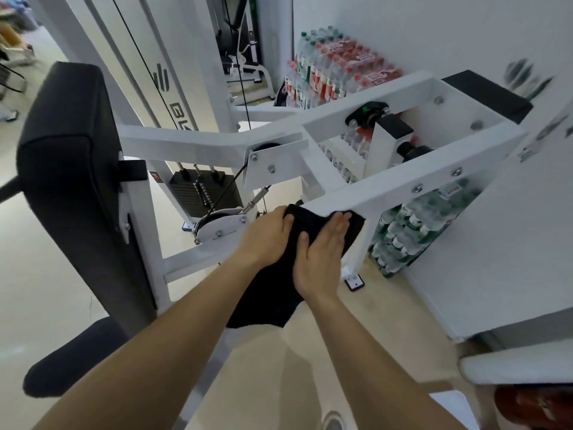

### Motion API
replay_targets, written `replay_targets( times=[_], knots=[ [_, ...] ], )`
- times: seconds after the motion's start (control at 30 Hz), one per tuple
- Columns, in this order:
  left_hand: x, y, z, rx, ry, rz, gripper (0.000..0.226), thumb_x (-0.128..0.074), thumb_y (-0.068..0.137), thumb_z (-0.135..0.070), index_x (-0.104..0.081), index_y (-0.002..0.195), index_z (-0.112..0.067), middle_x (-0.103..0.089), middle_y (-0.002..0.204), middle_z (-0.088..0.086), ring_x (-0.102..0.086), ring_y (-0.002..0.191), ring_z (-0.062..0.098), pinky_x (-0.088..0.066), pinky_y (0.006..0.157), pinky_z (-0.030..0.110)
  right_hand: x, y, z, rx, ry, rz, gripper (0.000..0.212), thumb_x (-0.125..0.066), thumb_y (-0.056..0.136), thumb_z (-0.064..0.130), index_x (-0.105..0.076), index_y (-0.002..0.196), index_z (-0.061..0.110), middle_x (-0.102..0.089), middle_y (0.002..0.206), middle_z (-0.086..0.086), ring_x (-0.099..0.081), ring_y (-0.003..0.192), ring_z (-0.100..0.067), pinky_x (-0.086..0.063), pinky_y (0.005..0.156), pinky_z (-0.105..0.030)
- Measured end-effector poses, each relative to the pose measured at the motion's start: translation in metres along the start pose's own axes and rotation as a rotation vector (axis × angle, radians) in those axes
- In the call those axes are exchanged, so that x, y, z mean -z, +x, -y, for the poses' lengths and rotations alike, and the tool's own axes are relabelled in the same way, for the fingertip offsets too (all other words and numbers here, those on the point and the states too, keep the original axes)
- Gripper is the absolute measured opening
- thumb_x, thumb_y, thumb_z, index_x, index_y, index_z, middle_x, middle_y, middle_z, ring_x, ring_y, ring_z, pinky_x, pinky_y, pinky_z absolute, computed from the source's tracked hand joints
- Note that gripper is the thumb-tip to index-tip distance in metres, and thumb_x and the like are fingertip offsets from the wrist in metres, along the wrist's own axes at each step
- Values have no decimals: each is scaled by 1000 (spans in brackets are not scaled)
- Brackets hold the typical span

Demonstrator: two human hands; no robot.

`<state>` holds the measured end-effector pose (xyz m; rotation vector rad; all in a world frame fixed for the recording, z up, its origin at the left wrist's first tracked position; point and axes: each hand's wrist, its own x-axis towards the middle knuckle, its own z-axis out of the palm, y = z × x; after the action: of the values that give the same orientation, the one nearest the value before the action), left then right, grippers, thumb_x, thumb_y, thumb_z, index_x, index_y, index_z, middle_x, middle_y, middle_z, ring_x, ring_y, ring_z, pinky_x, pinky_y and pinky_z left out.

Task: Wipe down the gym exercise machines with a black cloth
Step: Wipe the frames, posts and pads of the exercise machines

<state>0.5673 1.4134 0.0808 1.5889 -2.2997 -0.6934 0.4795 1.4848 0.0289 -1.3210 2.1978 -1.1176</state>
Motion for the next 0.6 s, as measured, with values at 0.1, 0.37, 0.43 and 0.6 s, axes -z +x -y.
replay_targets(
  times=[0.1,0.37,0.43,0.6],
  knots=[
    [-7,13,-13,65,86,-17,40,-28,108,-36,-58,115,-10,-67,114,22,-60,108,42,-43,85,44,24,30,-12,149,-317,-59,68,-19,103,40,-3,156,0,4,165,-16,5,153,-28,0,124,-39],
    [-20,53,-65,238,76,-108,37,-32,105,-31,-63,106,-11,-68,110,14,-64,103,36,-44,78,38,67,121,-7,366,-728,231,67,-23,103,43,-14,156,3,-22,162,-17,-19,150,-28,-9,124,-41],
    [-21,61,-74,306,34,-110,33,-35,105,-30,-63,107,-12,-68,112,12,-63,104,34,-40,76,36,69,138,-4,386,-742,302,67,-22,103,43,-11,156,2,-29,158,-17,-30,145,-29,-16,122,-41],
    [-13,97,-88,445,-278,-66,28,-44,103,-25,-61,112,-6,-63,122,17,-57,115,36,-38,80,34,70,182,4,311,-705,462,58,-19,105,44,-23,147,5,-63,125,-17,-62,106,-36,-39,79,-45]
  ],
)
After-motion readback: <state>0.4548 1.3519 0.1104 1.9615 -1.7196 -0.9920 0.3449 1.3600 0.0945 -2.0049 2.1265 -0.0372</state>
